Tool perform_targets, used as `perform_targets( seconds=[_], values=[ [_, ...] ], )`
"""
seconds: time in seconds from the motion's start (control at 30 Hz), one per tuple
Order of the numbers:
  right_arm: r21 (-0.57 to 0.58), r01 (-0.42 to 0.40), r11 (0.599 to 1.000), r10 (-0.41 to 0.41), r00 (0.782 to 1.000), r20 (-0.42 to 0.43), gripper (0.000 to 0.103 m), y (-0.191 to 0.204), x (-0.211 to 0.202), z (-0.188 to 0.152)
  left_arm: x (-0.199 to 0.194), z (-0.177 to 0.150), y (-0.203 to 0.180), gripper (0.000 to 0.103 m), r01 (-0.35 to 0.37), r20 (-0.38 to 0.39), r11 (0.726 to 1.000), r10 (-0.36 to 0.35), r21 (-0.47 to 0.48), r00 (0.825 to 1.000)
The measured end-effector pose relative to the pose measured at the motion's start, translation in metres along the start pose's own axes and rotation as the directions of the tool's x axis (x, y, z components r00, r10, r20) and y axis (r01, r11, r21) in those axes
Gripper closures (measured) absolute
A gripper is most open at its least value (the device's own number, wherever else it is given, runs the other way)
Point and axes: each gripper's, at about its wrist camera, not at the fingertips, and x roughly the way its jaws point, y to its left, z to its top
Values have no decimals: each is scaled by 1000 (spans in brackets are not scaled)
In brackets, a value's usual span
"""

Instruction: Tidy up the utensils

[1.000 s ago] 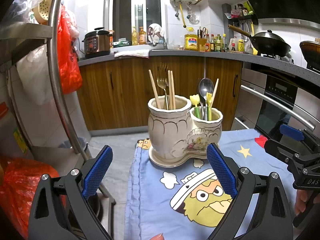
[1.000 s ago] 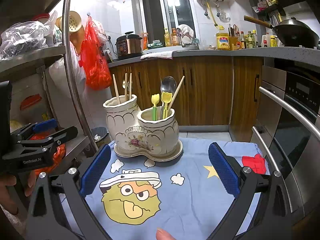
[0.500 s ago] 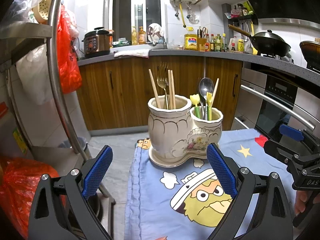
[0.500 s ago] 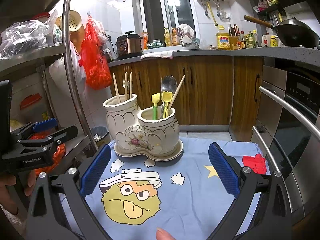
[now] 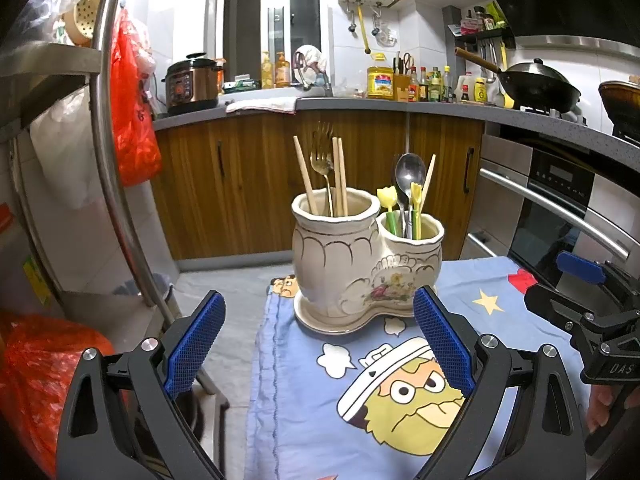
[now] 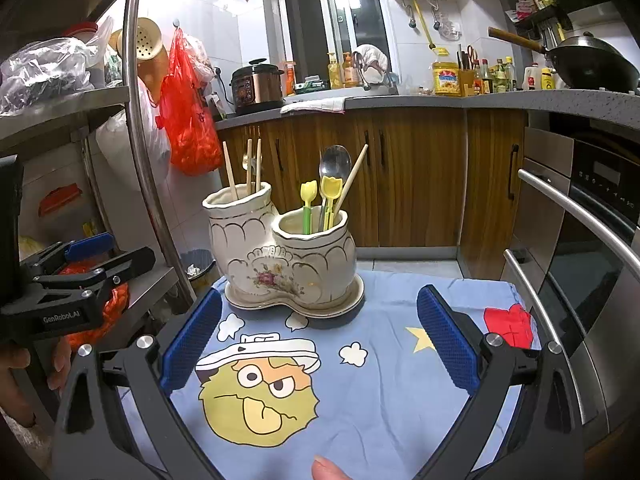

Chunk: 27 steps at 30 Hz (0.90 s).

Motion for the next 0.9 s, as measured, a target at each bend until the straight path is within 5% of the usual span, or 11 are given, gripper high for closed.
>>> perform_targets(
  seconds=[0.9],
  values=[
    [1,2,1000,-2,1000,-11,6,-2,3,0,4,-3,-5,8,-10,7,1000,10,8,1000]
  ],
)
